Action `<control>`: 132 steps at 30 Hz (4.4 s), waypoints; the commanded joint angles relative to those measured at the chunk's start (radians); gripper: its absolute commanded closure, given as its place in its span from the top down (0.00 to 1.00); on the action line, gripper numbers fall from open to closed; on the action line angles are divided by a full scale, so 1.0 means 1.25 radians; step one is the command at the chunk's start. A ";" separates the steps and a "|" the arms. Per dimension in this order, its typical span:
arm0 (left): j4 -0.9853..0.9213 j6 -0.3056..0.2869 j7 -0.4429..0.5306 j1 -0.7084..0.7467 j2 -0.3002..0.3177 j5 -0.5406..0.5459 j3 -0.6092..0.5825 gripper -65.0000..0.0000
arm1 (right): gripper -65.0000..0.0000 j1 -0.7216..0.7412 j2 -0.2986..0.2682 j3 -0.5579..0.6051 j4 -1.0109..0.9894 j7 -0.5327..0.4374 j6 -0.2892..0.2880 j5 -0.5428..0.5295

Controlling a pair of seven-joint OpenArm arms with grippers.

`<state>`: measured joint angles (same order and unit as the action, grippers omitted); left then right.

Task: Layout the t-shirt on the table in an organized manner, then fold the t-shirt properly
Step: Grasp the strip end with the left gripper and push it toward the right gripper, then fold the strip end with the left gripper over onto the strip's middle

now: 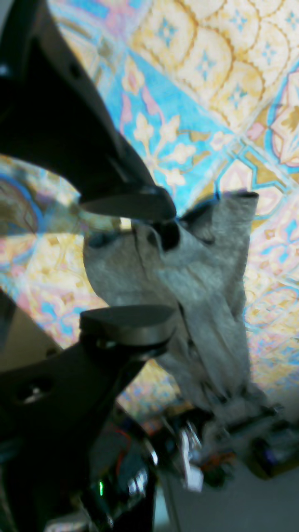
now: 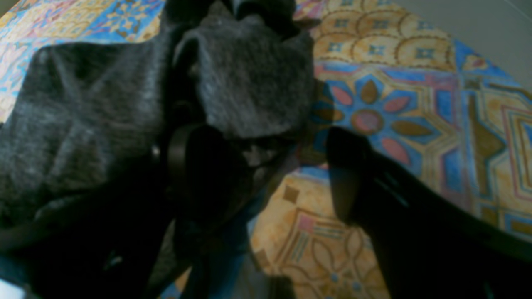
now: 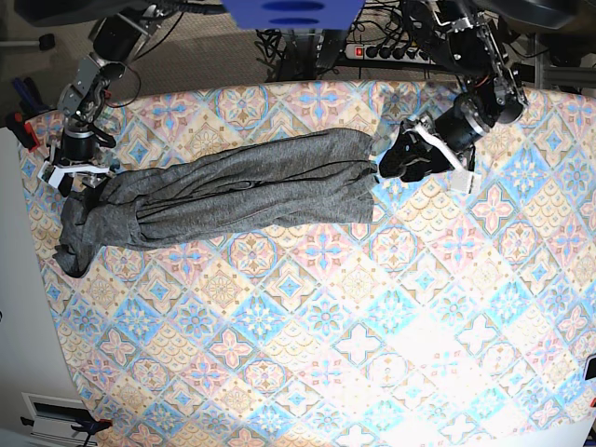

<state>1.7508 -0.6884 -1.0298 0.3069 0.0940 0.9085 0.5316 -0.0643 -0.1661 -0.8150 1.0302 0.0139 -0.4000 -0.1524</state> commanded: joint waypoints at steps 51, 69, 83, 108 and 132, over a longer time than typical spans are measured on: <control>-0.312 -0.008 0.103 -0.196 -0.201 -0.407 -0.310 0.45 | 0.63 -0.020 -0.011 -0.004 0.141 -0.008 -0.002 -0.005; -0.309 -0.008 0.110 -0.256 -0.103 -0.326 -0.144 0.00 | 0.63 -0.022 -0.011 -0.008 0.145 -0.009 -0.002 -0.005; -0.308 -0.008 0.039 -0.371 0.081 -0.311 -0.033 0.00 | 0.63 -0.022 -0.011 -0.031 0.144 -0.009 -0.002 -0.005; 0.018 0.111 -0.047 -0.346 -0.073 -0.573 -0.589 0.00 | 0.63 -0.044 -0.011 -0.031 0.144 -0.009 -0.002 -0.005; -0.078 0.103 0.170 -0.395 -0.157 -0.665 -0.822 0.55 | 0.63 -0.058 -0.011 -0.031 0.144 -0.009 -0.002 -0.005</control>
<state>1.6356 -0.5606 -0.8257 -0.1715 -0.0902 0.0715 -0.4965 -0.1467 -0.1631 -0.8501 1.1904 0.0330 -0.3996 -0.1482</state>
